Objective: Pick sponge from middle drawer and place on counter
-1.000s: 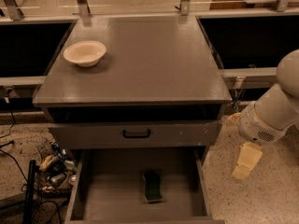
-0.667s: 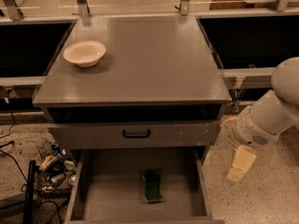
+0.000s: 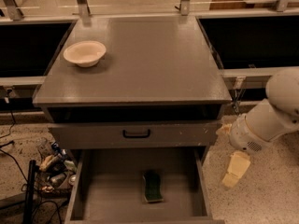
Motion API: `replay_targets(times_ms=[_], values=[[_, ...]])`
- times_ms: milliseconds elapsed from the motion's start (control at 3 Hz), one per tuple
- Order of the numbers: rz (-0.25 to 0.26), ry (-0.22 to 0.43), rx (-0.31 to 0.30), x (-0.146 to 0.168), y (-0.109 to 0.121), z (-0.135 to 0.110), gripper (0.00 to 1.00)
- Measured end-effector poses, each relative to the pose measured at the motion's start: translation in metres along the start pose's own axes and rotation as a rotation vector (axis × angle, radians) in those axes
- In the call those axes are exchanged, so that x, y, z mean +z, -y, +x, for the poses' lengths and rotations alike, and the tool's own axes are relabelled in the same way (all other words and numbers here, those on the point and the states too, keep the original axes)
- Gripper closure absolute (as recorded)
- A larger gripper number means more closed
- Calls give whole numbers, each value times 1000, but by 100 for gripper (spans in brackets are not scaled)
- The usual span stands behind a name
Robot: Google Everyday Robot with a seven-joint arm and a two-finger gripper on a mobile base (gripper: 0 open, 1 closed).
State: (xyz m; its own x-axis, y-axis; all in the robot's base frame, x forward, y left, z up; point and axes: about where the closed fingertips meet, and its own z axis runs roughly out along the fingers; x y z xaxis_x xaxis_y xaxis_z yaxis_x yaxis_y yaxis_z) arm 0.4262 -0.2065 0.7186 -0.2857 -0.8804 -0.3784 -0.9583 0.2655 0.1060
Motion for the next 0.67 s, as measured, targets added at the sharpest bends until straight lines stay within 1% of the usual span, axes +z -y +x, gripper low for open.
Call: replay_targets(times_ms=[333,667], values=[[-40,36,12,26,0,-1,0],[-90,68,10,53,-1,-7,0]])
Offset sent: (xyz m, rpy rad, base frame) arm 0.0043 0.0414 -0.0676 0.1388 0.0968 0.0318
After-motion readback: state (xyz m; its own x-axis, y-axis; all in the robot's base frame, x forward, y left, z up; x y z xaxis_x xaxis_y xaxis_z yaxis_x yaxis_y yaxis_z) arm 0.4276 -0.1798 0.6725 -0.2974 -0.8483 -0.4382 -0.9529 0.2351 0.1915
